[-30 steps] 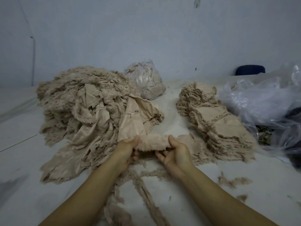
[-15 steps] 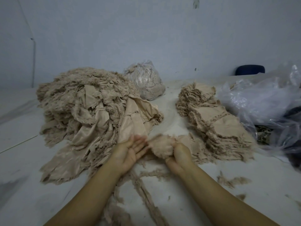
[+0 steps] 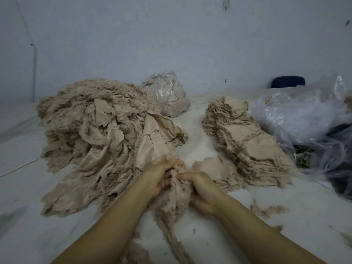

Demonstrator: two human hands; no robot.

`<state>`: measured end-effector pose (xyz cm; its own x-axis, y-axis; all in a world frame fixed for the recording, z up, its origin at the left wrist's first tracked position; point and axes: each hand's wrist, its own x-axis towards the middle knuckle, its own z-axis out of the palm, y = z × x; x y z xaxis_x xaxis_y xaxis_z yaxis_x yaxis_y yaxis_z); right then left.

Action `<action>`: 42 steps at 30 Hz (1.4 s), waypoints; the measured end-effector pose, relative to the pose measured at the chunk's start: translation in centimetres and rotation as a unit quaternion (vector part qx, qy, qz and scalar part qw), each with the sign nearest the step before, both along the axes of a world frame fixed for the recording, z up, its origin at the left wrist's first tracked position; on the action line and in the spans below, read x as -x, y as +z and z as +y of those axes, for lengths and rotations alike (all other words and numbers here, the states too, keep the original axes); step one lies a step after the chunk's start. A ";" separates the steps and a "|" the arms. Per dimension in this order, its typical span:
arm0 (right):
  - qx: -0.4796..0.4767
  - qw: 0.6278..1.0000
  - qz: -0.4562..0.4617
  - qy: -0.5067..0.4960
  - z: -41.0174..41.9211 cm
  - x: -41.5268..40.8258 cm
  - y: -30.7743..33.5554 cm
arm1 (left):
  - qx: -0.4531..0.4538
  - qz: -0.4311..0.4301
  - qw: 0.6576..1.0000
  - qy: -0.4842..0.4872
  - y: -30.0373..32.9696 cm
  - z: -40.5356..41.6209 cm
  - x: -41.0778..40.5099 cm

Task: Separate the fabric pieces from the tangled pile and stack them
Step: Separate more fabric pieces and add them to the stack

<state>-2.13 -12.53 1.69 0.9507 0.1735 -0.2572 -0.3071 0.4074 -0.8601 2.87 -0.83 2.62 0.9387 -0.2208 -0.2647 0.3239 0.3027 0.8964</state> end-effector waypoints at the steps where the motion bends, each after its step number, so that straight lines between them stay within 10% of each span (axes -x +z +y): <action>1: 0.019 0.999 -0.007 -0.031 -0.2 -0.1 -0.1 | -0.014 -0.014 1.000 0.011 0.0 -0.1 -0.1; 29: 0.105 0.991 0.031 -0.072 -5.5 -1.1 0.8 | 0.101 0.037 0.974 0.199 -0.2 2.4 -3.1; 31: 0.198 0.966 -0.015 -0.166 -6.0 -1.9 1.2 | 0.118 0.042 0.980 0.154 -0.2 2.3 -2.9; 35: 0.579 0.775 -0.138 -0.211 -6.3 -2.4 1.3 | 0.081 0.029 0.996 0.008 0.5 2.2 -1.8; 42: 0.293 0.954 -0.058 -0.035 -2.4 -1.5 1.0 | 0.078 -0.012 0.991 -0.109 1.3 1.7 -0.1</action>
<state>-0.65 -14.92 2.70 0.9825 -0.0318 -0.1834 -0.1861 -0.1374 -0.9729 2.95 0.87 3.89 0.8694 -0.4563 -0.1893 0.3764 0.3636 0.8521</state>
